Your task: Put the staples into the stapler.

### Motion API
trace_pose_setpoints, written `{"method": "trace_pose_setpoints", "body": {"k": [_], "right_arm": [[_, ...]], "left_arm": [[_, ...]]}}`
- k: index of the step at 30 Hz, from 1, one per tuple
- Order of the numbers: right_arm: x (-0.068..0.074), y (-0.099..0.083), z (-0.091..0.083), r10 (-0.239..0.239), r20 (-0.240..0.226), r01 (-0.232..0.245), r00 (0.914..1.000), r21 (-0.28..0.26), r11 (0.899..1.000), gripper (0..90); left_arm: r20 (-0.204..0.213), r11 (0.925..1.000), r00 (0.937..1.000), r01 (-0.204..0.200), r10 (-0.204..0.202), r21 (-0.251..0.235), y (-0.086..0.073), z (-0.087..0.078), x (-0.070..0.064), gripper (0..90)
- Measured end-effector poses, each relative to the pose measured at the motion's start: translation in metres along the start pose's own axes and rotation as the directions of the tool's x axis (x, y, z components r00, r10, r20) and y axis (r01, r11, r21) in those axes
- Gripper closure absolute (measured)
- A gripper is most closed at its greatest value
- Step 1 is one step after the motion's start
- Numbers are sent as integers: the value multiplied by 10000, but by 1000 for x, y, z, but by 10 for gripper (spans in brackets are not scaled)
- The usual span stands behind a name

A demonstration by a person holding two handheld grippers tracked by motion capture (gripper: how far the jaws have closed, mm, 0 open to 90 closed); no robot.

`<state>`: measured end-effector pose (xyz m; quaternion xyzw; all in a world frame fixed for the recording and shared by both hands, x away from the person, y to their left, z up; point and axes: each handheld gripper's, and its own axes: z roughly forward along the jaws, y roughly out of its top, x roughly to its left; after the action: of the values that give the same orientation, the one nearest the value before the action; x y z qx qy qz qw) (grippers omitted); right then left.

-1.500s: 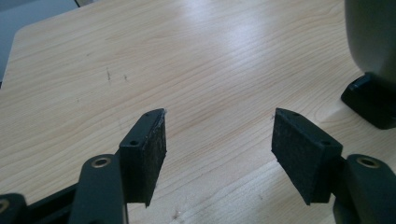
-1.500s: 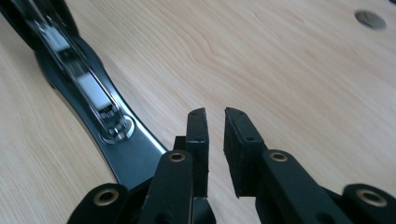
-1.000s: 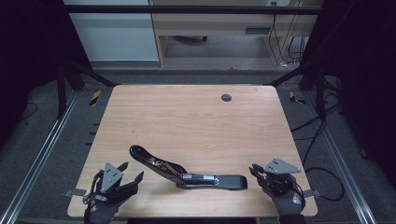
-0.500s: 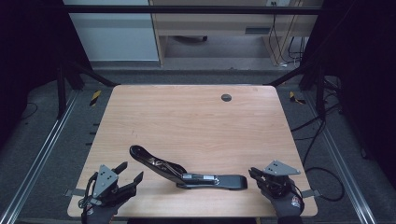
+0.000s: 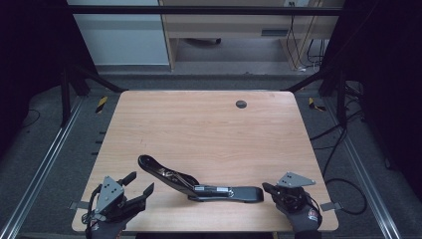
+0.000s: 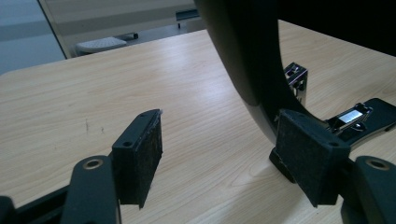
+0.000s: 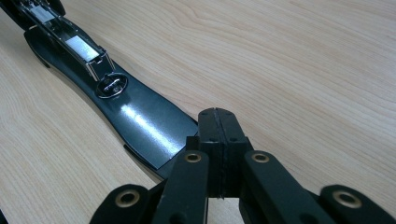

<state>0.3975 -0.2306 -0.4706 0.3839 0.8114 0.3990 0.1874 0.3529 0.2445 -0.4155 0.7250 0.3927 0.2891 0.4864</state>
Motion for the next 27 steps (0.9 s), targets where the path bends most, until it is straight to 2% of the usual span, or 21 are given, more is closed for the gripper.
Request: {"method": "trace_pose_setpoints", "body": {"k": [4, 9, 20, 21, 27], "right_arm": [[0, 0, 1, 21, -139, -20, 9999, 32, 10000, 900], [1, -1, 0, 42, -98, -42, 9999, -5, 10000, 900], [5, -5, -1, 195, -269, -189, 9994, 234, 9995, 900], [6, -5, -1, 262, -294, -255, 9992, 235, 9994, 900], [7, -6, 2, 284, -374, -273, 9989, 298, 9992, 900]], "left_arm": [[98, 9999, 9999, -31, 32, -132, 4, -2, -3, 304], [194, 9998, 9998, -53, 57, -212, 8, -2, -6, 302], [258, 9994, 9996, -75, 84, -331, 19, 6, -13, 299], [357, 9990, 9993, -126, 142, -434, 20, 8, -13, 299], [211, 9994, 9997, -109, 116, -326, 24, 13, -14, 300]]}}
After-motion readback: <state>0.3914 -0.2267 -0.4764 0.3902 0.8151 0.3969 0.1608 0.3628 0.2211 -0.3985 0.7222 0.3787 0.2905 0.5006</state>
